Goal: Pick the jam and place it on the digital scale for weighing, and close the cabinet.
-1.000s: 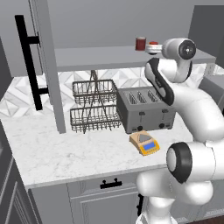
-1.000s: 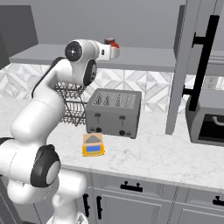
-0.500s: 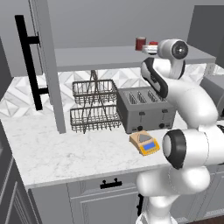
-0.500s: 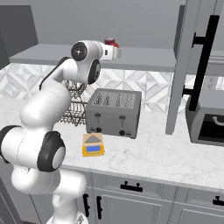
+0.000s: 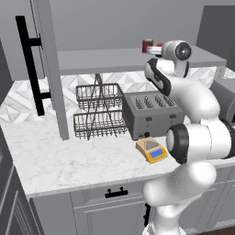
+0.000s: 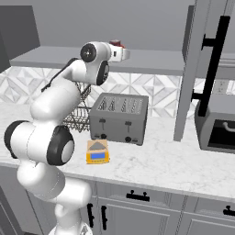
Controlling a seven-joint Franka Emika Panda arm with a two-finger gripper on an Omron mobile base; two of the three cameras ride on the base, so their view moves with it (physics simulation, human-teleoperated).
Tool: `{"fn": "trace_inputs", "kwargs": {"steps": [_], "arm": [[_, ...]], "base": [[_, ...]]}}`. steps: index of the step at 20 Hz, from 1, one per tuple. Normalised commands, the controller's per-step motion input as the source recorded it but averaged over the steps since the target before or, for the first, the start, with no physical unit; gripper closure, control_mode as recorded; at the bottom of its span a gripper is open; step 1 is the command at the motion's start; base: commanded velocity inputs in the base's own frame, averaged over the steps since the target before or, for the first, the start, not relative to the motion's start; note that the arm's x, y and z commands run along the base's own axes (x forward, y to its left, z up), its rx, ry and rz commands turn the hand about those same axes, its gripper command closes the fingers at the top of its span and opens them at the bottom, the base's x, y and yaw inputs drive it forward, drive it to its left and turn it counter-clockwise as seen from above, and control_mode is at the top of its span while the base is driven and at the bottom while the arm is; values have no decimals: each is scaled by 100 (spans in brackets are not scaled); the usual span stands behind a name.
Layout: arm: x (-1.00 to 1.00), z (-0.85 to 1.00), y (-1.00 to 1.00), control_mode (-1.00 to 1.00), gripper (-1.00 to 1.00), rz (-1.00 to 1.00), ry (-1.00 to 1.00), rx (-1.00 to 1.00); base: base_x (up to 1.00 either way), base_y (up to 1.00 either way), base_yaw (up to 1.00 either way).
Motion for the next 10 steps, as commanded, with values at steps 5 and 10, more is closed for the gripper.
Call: {"fn": "trace_inputs", "kwargs": {"steps": [5,10], "arm": [[37,-2,-8,-100,-100,0,0,0],[30,-1,-19,-100,-100,0,0,0]], "base": [[0,0,0],[0,0,0]]}}
